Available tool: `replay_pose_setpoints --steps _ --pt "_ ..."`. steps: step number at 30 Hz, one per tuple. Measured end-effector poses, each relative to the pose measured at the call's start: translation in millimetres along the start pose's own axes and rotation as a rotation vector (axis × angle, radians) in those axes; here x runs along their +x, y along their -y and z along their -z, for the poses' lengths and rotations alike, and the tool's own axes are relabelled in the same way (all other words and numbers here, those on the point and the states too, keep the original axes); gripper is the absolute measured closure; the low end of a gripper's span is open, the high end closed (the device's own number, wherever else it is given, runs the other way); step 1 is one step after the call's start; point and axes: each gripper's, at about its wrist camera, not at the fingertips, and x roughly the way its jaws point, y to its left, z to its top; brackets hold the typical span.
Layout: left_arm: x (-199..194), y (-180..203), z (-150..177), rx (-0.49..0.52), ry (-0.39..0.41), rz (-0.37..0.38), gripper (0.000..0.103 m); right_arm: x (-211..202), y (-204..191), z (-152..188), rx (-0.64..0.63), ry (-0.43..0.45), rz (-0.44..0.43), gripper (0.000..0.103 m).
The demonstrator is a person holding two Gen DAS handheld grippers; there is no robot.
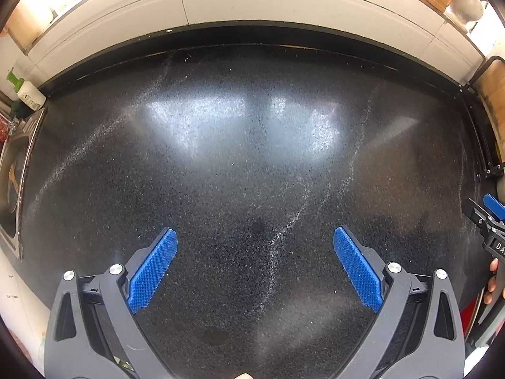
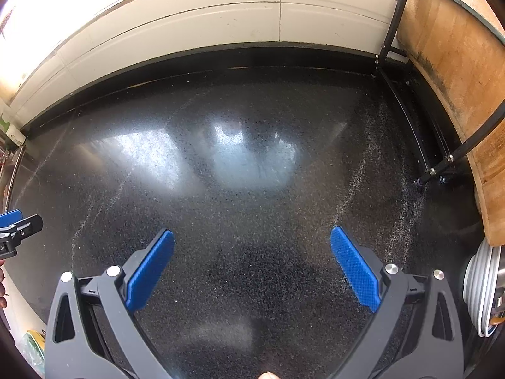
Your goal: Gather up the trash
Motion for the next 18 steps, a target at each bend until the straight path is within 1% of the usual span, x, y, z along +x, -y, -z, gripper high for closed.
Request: replay_pose_setpoints --steps 9,12,14,18 --pt "2.6 2.1 5.5 0.012 -0.008 0.005 0.007 2.3 3.8 7.6 0.018 -0.031 -0.018 0.007" --pt "4.2 0.6 7.0 0.000 -0.022 0.008 0.007 3.4 4.5 9.3 0.023 -0.039 -0.020 0.007" --pt "5.6 -2.9 8.1 -0.019 -0.034 0.024 0.007 3.0 4.3 10.1 0.024 -0.039 -0.021 0.007" --pt "5.5 -5.2 10.9 -0.026 -0.034 0.022 0.007 2.1 2.8 11.2 0.020 -0.041 -0.022 0.007"
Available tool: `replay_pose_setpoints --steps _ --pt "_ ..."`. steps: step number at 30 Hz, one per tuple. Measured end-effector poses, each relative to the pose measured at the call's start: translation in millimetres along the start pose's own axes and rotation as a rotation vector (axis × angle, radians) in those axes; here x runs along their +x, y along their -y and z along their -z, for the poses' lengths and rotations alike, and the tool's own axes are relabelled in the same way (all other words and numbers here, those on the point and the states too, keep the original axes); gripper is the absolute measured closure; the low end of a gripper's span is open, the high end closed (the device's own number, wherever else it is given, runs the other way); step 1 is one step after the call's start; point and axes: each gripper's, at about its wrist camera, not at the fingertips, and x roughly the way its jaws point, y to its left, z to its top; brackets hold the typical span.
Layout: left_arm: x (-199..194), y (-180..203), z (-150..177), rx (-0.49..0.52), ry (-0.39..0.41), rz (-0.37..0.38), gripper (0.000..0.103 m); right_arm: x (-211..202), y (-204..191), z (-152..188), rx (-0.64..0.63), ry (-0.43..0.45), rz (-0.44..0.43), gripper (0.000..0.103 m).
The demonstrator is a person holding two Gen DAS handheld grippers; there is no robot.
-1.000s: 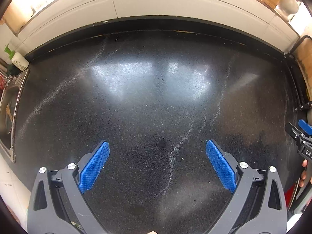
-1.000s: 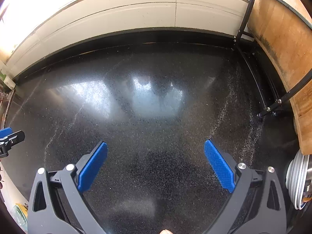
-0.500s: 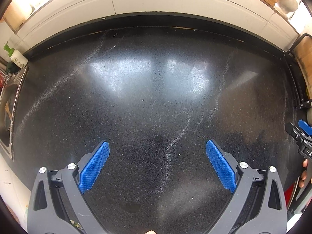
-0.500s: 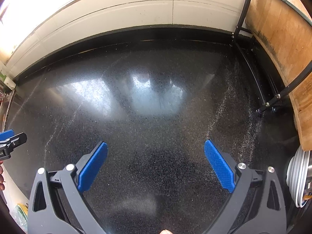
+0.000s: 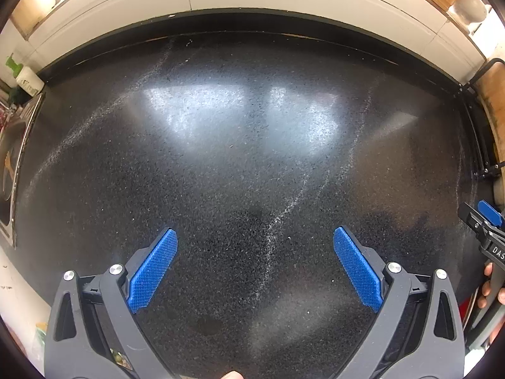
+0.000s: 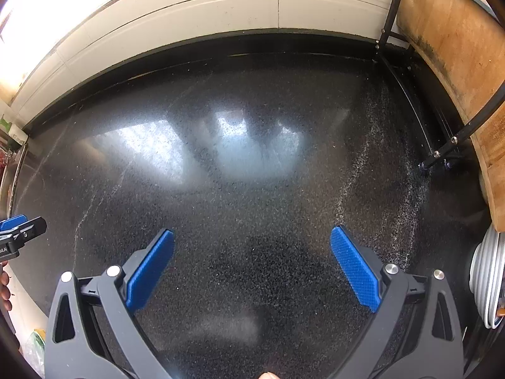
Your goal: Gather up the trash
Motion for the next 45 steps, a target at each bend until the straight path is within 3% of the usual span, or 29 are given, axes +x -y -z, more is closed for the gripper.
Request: replay_pose_setpoints --steps 14,29,33,45 --pt "0.6 -2.0 10.3 -0.001 -0.023 0.007 0.007 -3.0 -1.6 5.1 0.004 -0.004 -0.004 0.007" --pt "11.2 -3.6 16.3 0.007 -0.048 -0.083 0.007 -1.8 -4.6 9.1 -0.004 -0.011 0.007 0.007" --pt "11.0 -3.1 14.1 -0.002 -0.042 -0.040 0.007 -0.7 -2.7 8.3 0.003 -0.014 0.010 0.007" --pt "20.0 -3.7 3.2 -0.002 -0.057 -0.021 0.007 1.4 -3.2 6.2 0.002 -0.014 0.014 0.007"
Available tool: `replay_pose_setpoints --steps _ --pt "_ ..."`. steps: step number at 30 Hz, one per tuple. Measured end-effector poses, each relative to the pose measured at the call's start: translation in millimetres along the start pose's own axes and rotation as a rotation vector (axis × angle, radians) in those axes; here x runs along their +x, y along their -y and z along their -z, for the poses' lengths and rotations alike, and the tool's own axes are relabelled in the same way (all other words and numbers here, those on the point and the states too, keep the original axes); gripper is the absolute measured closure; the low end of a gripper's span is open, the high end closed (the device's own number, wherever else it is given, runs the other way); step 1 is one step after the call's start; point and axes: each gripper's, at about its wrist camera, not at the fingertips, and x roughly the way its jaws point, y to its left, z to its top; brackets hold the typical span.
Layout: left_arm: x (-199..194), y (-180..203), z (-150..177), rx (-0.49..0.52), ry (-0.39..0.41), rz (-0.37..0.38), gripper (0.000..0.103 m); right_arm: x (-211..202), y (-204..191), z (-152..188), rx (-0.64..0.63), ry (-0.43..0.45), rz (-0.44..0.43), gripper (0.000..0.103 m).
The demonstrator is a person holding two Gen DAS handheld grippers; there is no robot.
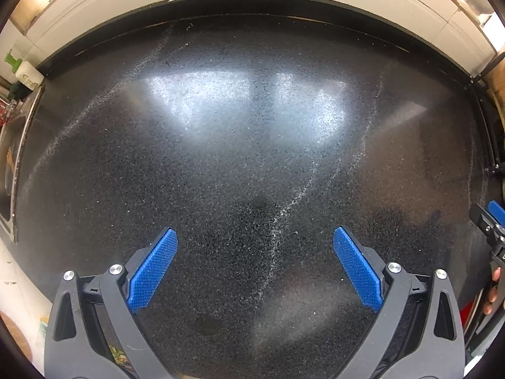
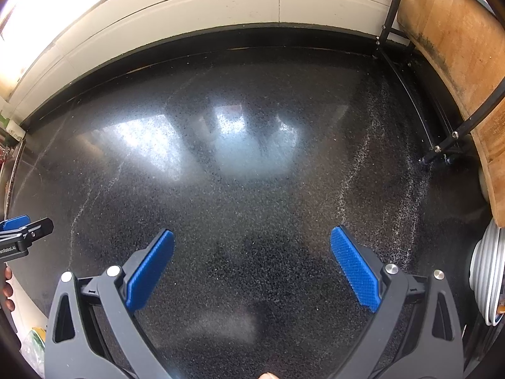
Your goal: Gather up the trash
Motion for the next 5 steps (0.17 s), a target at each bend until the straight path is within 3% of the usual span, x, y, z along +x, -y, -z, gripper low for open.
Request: replay_pose_setpoints --steps 5 --pt "3.4 1.6 -3.4 0.010 -0.008 -0.005 0.007 1.8 -1.3 -3.3 -0.003 -0.001 -0.001 0.007"
